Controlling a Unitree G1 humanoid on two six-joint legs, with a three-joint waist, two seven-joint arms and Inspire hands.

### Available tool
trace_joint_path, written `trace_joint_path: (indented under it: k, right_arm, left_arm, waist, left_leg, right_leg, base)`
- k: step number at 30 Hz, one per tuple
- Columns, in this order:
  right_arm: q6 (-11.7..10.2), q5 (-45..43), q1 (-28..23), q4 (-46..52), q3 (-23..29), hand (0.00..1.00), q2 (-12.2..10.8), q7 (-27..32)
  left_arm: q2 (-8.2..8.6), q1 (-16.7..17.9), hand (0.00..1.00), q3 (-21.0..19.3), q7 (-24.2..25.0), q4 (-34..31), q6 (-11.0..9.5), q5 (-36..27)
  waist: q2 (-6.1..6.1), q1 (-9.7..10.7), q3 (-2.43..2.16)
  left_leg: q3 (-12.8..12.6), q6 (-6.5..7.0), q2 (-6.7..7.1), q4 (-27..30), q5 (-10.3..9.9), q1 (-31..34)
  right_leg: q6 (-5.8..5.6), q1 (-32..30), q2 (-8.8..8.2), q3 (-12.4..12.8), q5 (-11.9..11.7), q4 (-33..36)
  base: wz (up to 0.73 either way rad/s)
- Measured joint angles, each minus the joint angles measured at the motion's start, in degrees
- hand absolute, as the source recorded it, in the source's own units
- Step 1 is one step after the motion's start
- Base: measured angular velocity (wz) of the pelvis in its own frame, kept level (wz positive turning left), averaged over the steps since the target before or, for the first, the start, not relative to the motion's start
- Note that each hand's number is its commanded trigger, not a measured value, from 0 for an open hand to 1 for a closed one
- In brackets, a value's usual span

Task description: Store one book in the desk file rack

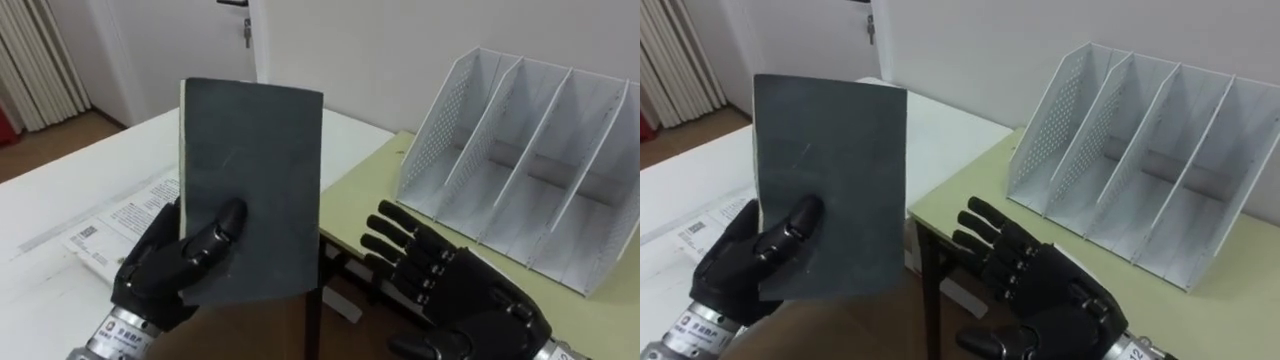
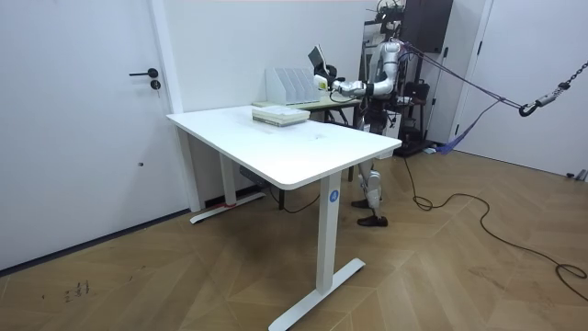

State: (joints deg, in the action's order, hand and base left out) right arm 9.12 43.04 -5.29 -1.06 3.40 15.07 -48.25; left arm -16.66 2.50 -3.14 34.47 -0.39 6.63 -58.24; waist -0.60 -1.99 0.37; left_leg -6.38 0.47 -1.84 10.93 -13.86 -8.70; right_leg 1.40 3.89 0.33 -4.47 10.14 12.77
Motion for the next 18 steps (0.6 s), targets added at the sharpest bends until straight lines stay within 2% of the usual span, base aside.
trace_joint_path:
  k: [2, 4, 7, 12, 18]
  right_arm:
    - [0.65, 2.44, 0.08, 0.34, -0.5, 0.0, 0.02, -0.2]
    - [1.04, 4.81, 0.37, 2.15, -2.23, 0.0, -0.01, -0.64]
    - [1.94, 6.66, 0.37, 4.86, -4.62, 0.0, -0.09, -1.49]
    - [2.72, 9.89, 0.36, 4.85, -5.34, 0.0, 0.04, -1.35]
    - [3.52, 13.21, 0.36, 4.86, -6.47, 0.0, 0.29, -1.18]
  left_arm:
    - [-0.12, 0.0, 1.0, 0.62, 0.91, 0.0, 0.44, -0.14]
    - [-0.4, -0.01, 1.0, 1.21, 2.69, -0.01, 1.01, -0.11]
    - [-0.57, -0.02, 1.0, 1.63, 4.51, -0.03, 2.17, -0.11]
    - [-0.83, -0.03, 1.0, 2.27, 5.17, -0.09, 2.18, -1.4]
    - [-1.34, -0.03, 1.0, 2.41, 6.41, -0.03, 2.42, -2.64]
  waist:
    - [-0.01, -0.03, -0.02]
    - [-0.1, -0.35, -0.19]
    - [-0.17, -0.8, -0.46]
    - [-0.72, -0.9, -0.64]
    - [-1.57, -0.94, -0.32]
  left_leg:
    - [-0.38, 0.0, -0.01, 0.22, 0.0, 0.14]
    - [-1.39, -0.01, -0.16, 0.26, -0.02, 0.71]
    - [-1.52, -0.02, -0.37, 0.43, -0.03, 1.25]
    - [-1.51, -0.03, -0.48, 0.59, -0.03, 1.12]
    - [-1.5, -0.03, -0.47, 0.7, -0.03, 1.23]
  right_leg:
    - [0.01, -0.33, -0.03, 0.09, 0.01, 0.1]
    - [0.09, -1.32, 0.15, 1.22, 0.06, 0.98]
    - [0.26, -1.82, 0.38, 1.33, -0.04, 1.15]
    - [0.37, -1.58, 0.48, 1.53, -0.11, 1.05]
    - [0.37, -1.71, 0.45, 1.32, -0.11, 1.15]
  base:
    - [-0.04]
    - [-0.18]
    - [-0.08]
    - [0.01]
    - [0.0]
